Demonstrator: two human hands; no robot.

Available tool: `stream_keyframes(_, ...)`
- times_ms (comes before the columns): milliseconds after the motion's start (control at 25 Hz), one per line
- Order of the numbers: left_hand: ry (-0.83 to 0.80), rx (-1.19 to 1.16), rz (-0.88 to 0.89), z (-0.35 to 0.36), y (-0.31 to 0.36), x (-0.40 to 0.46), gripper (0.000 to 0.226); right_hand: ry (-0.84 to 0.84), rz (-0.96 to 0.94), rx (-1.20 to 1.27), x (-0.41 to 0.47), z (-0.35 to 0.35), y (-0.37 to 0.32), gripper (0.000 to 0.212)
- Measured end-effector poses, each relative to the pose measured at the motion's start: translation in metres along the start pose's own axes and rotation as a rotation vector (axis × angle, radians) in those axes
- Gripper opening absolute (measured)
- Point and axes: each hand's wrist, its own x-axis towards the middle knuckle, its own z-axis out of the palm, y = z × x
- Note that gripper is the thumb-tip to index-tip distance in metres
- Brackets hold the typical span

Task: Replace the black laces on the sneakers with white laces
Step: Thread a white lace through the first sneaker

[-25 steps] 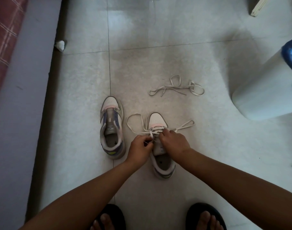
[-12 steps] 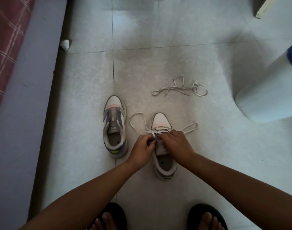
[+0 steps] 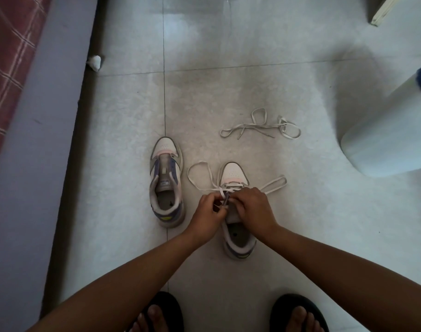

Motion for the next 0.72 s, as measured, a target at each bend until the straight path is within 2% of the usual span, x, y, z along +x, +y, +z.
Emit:
stream_keyframes(40,-0.014,0.068,-0.008,0.0,0.0,-0.004,0.035,0.015,0.09,0.128,-0.001,0.003,0.0,0.01)
stream_keyframes(160,-0.078,0.347,-0.111,0.017,-0.003,-0.033,0.099,0.109,0.371,0.487,0.0,0.008,-0.008,0.007)
stream_keyframes(240,-0.089,0.407,-0.189,0.036,0.002,-0.053,0.119,0.133,0.463,0.554,-0.001,0.006,-0.012,0.007)
stream_keyframes(280,-0.066,0.43,-0.208,0.045,0.005,-0.056,0.121,0.141,0.437,0.509,-0.004,0.003,-0.014,0.008)
stream_keyframes(360,0.005,0.455,-0.24,0.053,0.011,-0.048,0.113,0.161,0.255,0.407,-0.013,-0.006,-0.022,0.013)
stream_keyframes(440,0.058,0.489,-0.221,0.046,0.019,-0.03,0.089,0.146,0.126,0.508,-0.026,-0.021,-0.038,0.018)
stream_keyframes(600,0.1,0.487,-0.252,0.012,0.027,0.01,0.059,0.137,0.163,0.906,-0.056,-0.058,-0.071,0.015)
stream_keyframes(720,0.114,0.552,-0.264,0.003,0.044,0.032,0.033,0.197,0.036,0.894,-0.086,-0.08,-0.094,0.012)
